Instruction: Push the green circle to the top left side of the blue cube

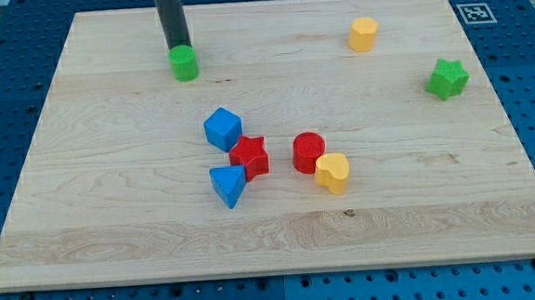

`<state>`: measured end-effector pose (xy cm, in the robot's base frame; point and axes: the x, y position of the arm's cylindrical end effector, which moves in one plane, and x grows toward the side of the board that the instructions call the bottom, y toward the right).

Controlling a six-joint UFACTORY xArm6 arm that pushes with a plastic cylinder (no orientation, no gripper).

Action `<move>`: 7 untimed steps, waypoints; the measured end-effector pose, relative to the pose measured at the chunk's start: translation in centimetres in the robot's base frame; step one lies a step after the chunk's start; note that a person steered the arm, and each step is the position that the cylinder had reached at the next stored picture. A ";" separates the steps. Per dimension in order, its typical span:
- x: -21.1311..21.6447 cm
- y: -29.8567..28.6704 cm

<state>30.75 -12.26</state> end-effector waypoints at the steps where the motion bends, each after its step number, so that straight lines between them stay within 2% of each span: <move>1: 3.0 0.5; 5: 7.7 3.0; 7: 8.5 2.8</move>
